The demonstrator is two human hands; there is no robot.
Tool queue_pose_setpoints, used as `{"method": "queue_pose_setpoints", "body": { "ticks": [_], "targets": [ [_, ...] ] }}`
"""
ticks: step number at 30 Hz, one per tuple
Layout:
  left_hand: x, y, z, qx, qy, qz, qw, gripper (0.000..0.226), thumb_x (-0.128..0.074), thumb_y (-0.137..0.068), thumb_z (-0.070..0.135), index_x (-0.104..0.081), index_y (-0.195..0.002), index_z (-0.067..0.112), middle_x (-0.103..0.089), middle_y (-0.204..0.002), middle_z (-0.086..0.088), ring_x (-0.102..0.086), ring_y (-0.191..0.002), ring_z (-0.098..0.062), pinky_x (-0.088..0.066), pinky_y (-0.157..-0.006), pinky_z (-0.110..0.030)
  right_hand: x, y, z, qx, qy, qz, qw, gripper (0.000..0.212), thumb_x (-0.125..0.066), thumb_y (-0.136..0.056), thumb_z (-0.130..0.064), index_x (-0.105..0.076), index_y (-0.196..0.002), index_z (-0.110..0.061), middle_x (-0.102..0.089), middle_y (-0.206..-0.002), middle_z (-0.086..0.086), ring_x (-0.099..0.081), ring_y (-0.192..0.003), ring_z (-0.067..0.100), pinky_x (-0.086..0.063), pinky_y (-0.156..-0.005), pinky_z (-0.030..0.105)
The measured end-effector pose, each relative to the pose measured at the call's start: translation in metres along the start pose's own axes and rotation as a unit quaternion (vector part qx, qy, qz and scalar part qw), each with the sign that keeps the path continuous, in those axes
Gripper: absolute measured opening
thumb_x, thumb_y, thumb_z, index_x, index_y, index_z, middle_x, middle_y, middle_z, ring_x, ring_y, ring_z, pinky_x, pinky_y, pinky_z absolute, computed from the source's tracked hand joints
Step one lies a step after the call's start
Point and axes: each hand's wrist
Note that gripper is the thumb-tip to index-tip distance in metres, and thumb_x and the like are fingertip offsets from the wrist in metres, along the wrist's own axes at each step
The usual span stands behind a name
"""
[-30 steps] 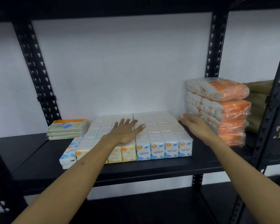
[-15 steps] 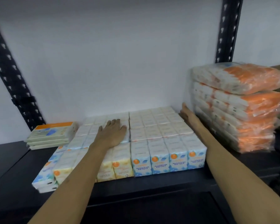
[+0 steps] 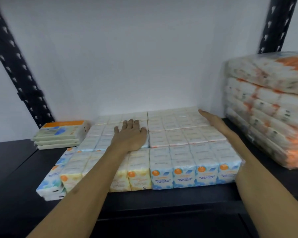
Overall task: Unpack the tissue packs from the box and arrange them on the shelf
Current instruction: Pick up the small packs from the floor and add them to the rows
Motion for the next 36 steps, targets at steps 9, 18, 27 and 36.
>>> {"method": "queue_pose_setpoints", "body": {
  "ticks": [9, 18, 27, 36],
  "targets": [
    [0.02, 0.026, 0.005, 0.014, 0.129, 0.044, 0.991, 0.063, -0.033, -0.105, 0.054, -0.025, -0.16, 0.024, -0.019, -0.168, -0.002, -0.014, -0.155, -0.023, -0.009, -0.125, -0.048, 0.008, 0.062, -0.017, 0.137, 0.076, 0.038, 0.987, 0.045, -0.061, -0.099, -0.037, -0.061, -0.138, -0.015, -0.061, -0.141, -0.002, -0.061, -0.112, 0.002, -0.046, -0.087, 0.012],
    [0.025, 0.055, -0.002, -0.035, 0.014, 0.023, 0.999, 0.066, -0.017, -0.104, 0.061, -0.015, -0.162, 0.028, -0.004, -0.17, -0.002, 0.008, -0.157, -0.025, 0.014, -0.121, -0.055, -0.018, 0.17, 0.023, 0.228, 0.665, -0.035, 0.711, 0.107, -0.032, -0.069, -0.101, -0.022, -0.158, -0.042, -0.016, -0.168, -0.014, -0.012, -0.156, 0.015, -0.012, -0.125, 0.052],
    [0.008, 0.078, 0.003, -0.042, 0.027, -0.002, 0.999, 0.065, -0.015, -0.106, 0.054, -0.006, -0.163, 0.026, 0.003, -0.17, -0.007, 0.008, -0.156, -0.023, 0.005, -0.124, -0.055, -0.025, 0.16, 0.038, 0.251, 0.725, -0.009, 0.641, 0.1, -0.02, -0.078, -0.095, -0.011, -0.16, -0.039, -0.012, -0.17, -0.003, -0.009, -0.157, 0.024, -0.01, -0.121, 0.06],
    [0.037, 0.084, 0.042, -0.034, 0.072, 0.097, 0.992, 0.064, -0.026, -0.104, 0.06, -0.033, -0.157, 0.023, -0.039, -0.16, -0.006, -0.038, -0.144, -0.029, -0.032, -0.115, -0.042, 0.02, 0.188, 0.006, 0.399, 0.567, 0.085, 0.716, 0.08, -0.057, -0.086, -0.074, -0.044, -0.15, -0.027, -0.045, -0.154, -0.004, -0.037, -0.143, 0.017, -0.02, -0.121, 0.047]
  ]
}}
Point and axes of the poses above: each hand's wrist, its own y-axis away from the middle knuckle, its own x-axis out of the back of the hand, z = x × y
